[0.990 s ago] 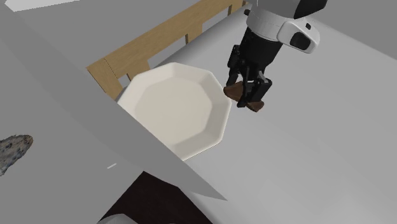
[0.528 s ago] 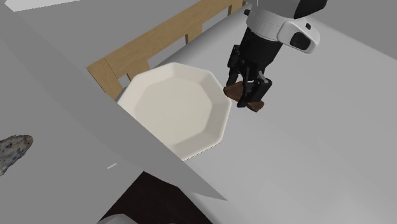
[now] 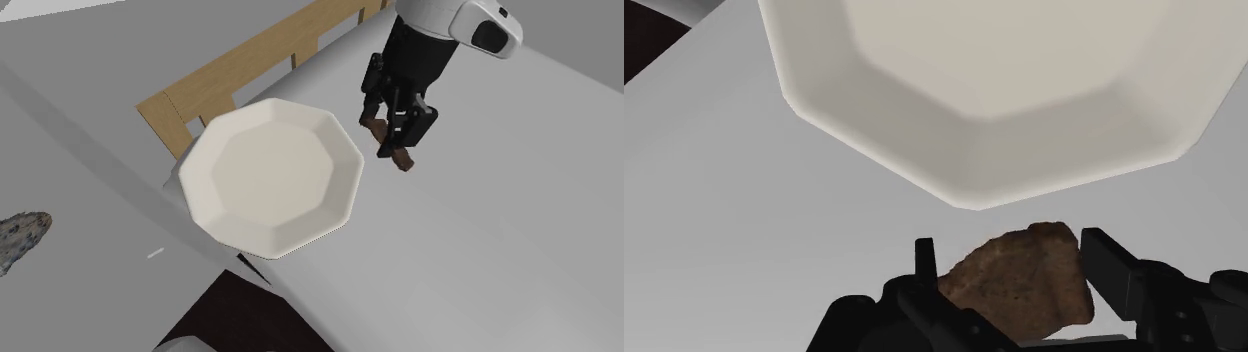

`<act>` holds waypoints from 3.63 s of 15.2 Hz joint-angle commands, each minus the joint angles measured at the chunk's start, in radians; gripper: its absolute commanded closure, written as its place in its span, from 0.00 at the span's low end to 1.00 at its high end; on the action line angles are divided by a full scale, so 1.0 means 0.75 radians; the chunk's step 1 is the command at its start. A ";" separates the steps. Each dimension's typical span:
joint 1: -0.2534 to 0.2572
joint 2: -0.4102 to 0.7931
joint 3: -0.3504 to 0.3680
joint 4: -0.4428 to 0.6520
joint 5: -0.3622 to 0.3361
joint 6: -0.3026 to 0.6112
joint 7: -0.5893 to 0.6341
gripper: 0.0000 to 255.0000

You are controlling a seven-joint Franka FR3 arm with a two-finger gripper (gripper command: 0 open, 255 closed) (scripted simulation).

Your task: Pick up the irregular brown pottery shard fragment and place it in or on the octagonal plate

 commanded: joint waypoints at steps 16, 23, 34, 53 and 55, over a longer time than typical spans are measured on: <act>-0.071 -0.003 -0.004 -0.021 0.051 0.079 0.412 0.00; -0.065 -0.022 0.004 -0.137 0.059 0.176 0.408 0.00; -0.065 -0.022 0.004 -0.136 0.059 0.175 0.408 1.00; -0.069 -0.026 -0.006 0.110 0.054 -0.073 0.433 1.00; -0.070 -0.021 -0.007 0.150 0.054 -0.109 0.437 1.00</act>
